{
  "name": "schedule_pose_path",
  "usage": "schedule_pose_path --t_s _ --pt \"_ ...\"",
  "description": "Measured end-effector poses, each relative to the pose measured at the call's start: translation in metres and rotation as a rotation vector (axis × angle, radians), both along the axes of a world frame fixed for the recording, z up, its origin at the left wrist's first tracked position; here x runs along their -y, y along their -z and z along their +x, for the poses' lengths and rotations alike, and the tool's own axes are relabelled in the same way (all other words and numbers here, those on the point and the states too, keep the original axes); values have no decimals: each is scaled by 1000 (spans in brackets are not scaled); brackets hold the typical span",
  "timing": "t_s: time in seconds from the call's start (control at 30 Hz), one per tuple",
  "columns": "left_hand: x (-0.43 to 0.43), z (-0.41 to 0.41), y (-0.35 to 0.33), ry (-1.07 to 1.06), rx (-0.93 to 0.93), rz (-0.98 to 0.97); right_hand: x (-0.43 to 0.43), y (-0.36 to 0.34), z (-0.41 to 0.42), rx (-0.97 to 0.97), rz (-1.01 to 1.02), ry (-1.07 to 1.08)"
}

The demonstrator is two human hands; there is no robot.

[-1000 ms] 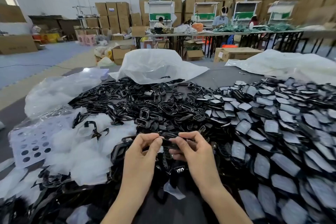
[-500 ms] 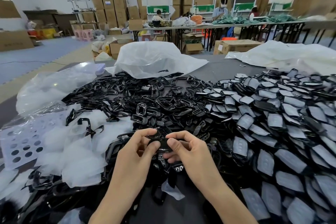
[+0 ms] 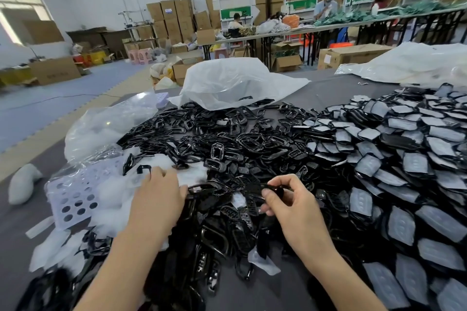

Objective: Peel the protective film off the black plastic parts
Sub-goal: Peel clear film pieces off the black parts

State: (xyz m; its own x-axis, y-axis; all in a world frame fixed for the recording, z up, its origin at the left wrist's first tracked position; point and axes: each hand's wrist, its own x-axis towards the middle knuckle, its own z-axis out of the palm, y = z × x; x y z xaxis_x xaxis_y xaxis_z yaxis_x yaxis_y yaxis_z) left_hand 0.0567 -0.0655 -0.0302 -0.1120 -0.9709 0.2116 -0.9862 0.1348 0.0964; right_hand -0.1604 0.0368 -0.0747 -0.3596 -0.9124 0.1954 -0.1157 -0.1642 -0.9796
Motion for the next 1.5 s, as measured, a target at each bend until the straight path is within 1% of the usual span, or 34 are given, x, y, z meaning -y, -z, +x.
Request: schedule_pose_path --t_s 0.03,0.07,0.1,0.23,0.3,0.4,0.47,0.5,0.57,0.63,0.67,0.73,0.8,0.9,1.0,1.1,1.17,1.23,1.3,1.37,1.43,1.5 --pt "6 5 -3 -14 38 90 0 0 0 7 -3 6" --pt "10 10 -5 -1 26 143 0 1 0 13 -6 8" --pt "13 14 -5 16 -4 151 1 1 0 16 -8 10" --pt "8 25 -4 59 -131 52 1 1 0 16 -11 15" --pt "0 28 -4 85 -289 -23 0 0 1 13 -9 18" --pt "-12 21 -9 183 -536 -165 0 -1 1 40 -4 16" --pt "-21 10 -16 193 -759 -181 1 -1 1 88 -7 20" --pt "-26 2 -18 197 -888 -126 2 -1 1 121 -9 21" --pt "-38 -18 -16 258 -1130 69 3 -3 1 193 -1 12" --pt "-50 -38 -9 305 -1277 241 4 -4 0 277 -2 6" --pt "-55 -47 -4 322 -1293 278 4 -5 0 316 -7 11" --pt "-62 -61 8 372 -1225 264 4 -6 -3 363 -17 37" --pt "-68 -67 19 407 -1192 206 5 -5 -6 386 -28 68" --pt "-74 -70 27 399 -1124 75 6 -3 -10 407 -36 95" --pt "-76 -69 29 446 -1029 52 7 -2 -12 415 -47 97" --pt "-79 -69 30 529 -887 -45 6 -1 -12 425 -54 91" --pt "-81 -71 29 536 -869 -87 5 -2 -11 441 -50 65" --pt "-82 -71 28 533 -924 -66 3 -4 -9 465 -46 15" --pt "-84 -71 26 528 -1060 21 2 -6 -7 460 -28 -47" --pt "-84 -72 26 484 -1194 85 -1 -9 -3 410 0 -96" --pt "-83 -72 27 427 -1282 86 -2 -10 1 369 15 -132" --pt "-82 -72 29 378 -1369 103 -3 -10 4 398 17 -165"
